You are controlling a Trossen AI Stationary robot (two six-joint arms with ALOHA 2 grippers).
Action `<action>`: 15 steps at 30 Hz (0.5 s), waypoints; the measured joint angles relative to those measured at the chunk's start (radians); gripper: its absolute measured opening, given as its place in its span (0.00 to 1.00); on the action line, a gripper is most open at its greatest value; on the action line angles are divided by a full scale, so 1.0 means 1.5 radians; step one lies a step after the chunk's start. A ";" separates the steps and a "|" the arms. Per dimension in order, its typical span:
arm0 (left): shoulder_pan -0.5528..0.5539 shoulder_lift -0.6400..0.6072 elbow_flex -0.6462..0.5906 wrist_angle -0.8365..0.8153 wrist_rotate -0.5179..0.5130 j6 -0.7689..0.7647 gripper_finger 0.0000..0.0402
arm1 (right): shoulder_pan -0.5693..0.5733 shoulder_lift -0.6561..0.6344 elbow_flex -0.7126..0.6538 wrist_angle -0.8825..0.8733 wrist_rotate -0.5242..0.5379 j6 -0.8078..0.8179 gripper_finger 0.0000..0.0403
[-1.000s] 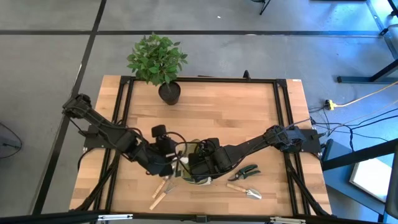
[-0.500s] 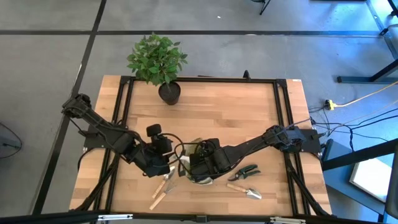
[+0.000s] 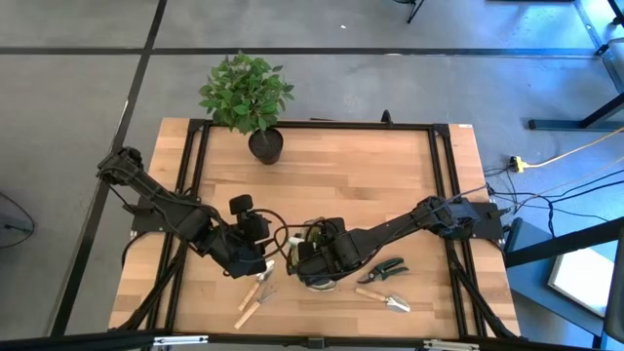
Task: Pick & Place Garden tools in Gardening bag
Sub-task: Put the green shear scissors into the brown gardening bag
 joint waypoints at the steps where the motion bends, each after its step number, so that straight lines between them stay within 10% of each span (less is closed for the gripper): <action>1: 0.000 0.000 0.000 0.000 0.000 0.000 0.50 | 0.000 0.000 0.000 0.000 0.000 0.002 0.33; 15: 0.000 -0.001 0.001 -0.025 -0.018 -0.006 0.50 | -0.001 -0.019 0.007 0.000 0.042 -0.067 0.59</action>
